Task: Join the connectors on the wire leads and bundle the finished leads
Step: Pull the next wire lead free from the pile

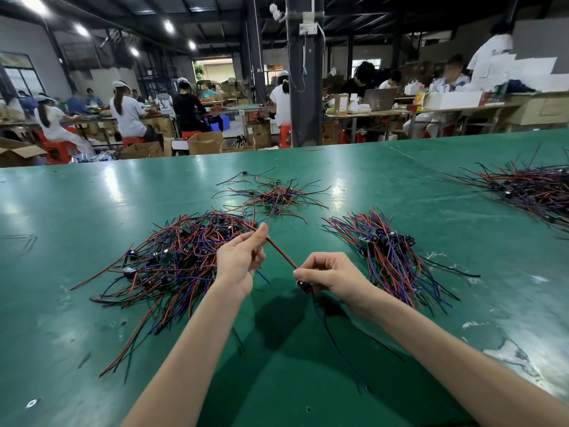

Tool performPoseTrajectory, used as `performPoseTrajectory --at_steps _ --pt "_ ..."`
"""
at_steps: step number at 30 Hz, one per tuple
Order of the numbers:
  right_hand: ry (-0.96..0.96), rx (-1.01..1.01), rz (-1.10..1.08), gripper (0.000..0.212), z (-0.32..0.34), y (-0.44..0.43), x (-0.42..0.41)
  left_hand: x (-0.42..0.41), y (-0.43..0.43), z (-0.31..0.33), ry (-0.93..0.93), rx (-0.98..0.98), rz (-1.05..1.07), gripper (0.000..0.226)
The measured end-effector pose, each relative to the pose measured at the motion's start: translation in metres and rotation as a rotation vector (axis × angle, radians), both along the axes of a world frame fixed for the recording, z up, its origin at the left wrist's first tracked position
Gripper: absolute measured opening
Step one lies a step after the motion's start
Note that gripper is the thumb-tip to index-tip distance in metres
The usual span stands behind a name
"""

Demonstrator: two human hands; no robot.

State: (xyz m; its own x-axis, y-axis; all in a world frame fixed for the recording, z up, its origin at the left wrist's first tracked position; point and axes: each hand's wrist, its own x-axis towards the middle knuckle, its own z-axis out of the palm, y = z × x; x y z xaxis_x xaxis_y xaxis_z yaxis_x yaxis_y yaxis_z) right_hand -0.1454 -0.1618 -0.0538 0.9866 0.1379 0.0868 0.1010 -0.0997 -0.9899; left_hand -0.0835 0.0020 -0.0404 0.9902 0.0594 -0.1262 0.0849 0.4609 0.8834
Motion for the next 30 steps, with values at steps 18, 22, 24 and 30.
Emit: performPoseTrajectory --at_steps 18,22,24,30 --pt "-0.015 -0.034 0.087 0.018 -0.004 -0.003 0.002 0.01 0.018 0.005 0.161 -0.175 -0.034 0.017" --pt "-0.009 -0.028 0.11 0.018 -0.004 -0.002 0.002 0.009 0.019 0.005 0.163 -0.182 -0.045 0.019" --pt "-0.001 -0.034 0.118 0.018 -0.004 -0.002 0.001 0.009 0.018 0.005 0.156 -0.177 -0.037 0.017" --pt "0.013 -0.027 0.145 0.017 -0.005 -0.003 0.0 0.007 0.016 0.006 0.133 -0.144 -0.028 0.009"
